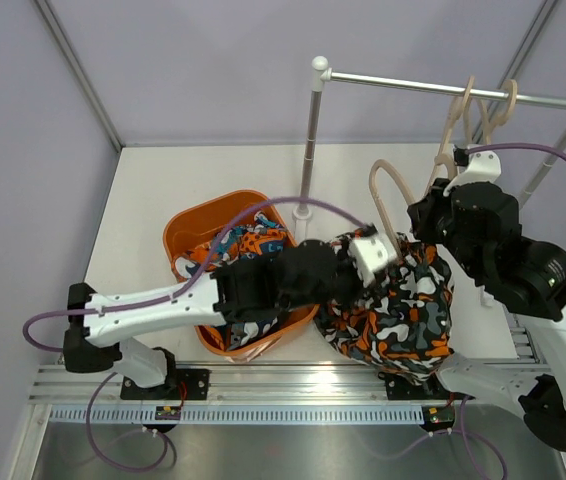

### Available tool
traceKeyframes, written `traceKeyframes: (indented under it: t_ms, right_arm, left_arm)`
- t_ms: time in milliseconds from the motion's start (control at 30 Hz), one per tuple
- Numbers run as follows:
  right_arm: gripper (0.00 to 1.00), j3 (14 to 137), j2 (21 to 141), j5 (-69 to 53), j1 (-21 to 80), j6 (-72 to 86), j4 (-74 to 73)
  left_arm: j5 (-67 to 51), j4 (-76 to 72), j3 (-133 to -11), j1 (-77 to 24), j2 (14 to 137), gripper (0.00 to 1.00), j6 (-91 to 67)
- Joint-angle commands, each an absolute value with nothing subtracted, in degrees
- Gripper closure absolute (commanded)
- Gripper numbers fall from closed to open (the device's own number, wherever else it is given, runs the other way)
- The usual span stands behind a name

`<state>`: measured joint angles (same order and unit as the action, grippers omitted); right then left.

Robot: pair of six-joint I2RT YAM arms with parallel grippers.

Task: Remove the shorts from the hanger

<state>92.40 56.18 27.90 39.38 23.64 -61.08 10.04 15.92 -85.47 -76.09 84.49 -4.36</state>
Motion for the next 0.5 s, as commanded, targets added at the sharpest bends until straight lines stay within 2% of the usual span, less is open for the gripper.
traceKeyframes:
  t_ms: [0, 100, 167, 333, 467]
  right_arm:
    - [1.0, 95.8, 59.3, 32.4, 40.0, 22.4, -55.6]
    - [1.0, 98.4, 62.6, 33.9, 40.0, 21.6, -54.5]
    - [1.0, 101.2, 65.3, 35.6, 40.0, 21.2, -54.5]
    - [1.0, 105.6, 68.7, 37.4, 40.0, 19.5, -53.6]
    - [1.0, 109.8, 72.5, 39.8, 39.9, 18.2, -54.9]
  left_arm:
    - [0.6, 23.6, -90.9, -85.1, 81.2, 1.0, 10.2]
    - [-7.3, 37.5, -97.7, -90.1, 81.9, 1.0, 11.2]
    - [-9.2, 40.9, -100.9, -94.2, 81.9, 1.0, 11.9]
    - [-5.6, 43.2, -101.0, -102.3, 79.5, 1.0, 12.2]
    - [-4.6, 41.7, -100.7, -102.8, 76.0, 1.0, 12.6]
